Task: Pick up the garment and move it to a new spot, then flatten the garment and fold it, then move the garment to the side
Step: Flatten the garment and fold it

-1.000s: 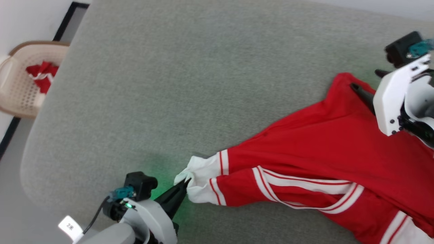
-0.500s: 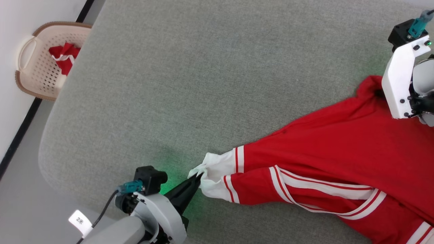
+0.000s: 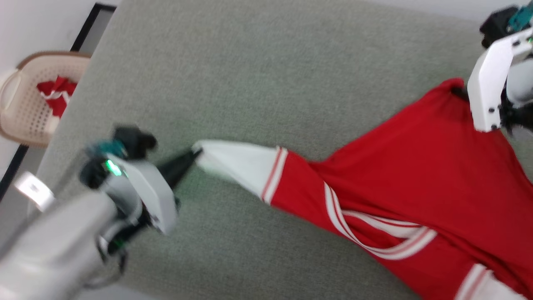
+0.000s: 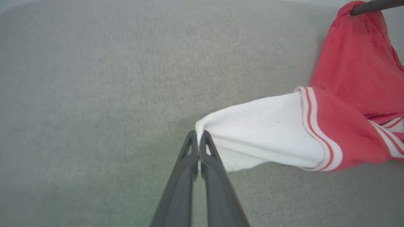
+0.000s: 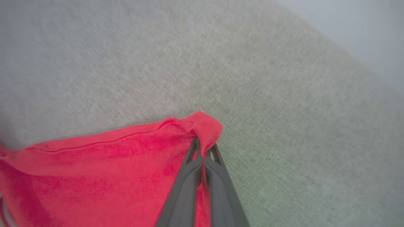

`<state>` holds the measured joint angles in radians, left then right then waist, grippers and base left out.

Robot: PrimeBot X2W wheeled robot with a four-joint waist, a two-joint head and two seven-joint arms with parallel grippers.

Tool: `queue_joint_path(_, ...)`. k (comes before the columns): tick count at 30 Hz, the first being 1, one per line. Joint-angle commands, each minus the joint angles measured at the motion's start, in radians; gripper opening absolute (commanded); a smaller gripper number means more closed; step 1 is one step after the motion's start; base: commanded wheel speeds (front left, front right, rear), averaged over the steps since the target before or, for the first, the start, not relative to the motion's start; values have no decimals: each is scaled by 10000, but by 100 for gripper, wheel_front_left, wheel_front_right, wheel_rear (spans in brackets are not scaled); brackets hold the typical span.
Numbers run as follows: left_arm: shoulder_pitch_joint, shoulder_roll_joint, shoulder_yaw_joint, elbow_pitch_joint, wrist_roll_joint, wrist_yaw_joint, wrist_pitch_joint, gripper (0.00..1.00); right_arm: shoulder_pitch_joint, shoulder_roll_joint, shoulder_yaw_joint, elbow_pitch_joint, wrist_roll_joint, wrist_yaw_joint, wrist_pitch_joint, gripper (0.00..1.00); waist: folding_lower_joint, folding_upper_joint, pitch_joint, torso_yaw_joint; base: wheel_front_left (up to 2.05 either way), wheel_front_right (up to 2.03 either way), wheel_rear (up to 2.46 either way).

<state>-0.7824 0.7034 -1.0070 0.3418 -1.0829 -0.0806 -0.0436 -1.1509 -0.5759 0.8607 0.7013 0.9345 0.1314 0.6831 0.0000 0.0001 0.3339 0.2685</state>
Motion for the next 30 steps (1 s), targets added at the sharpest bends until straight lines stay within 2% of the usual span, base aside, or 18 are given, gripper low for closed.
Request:
queue_joint_path(1,-429,357,105,-185,84,-52,271,0,-192,-17,-23,-91,38,-16,-250,0,0,-1,-556,-490,0,0,0)
queue_joint_path(7,-2183,1183,511,-949,-46,-206,1708,0,-718,-88,-247,-395,50,-16,-1379,0,0,-1,-1340,-1018,0,0,0)
queue_joint_path(13,-3453,1366,564,-850,9,-431,2341,0,-1106,-85,-435,-479,-80,-16,-2414,0,0,-1,-1996,-1401,0,0,0)
queue_joint_path(20,-5046,931,499,413,-169,-492,3185,0,-1539,61,-982,14,-465,-16,-3687,0,0,-1,-2756,-1791,0,0,0)
queue_joint_path(30,-7222,31,321,2615,554,-501,3315,0,-2102,536,-1860,660,-1046,-16,-4164,0,0,-1,-3217,-2234,0,0,0)
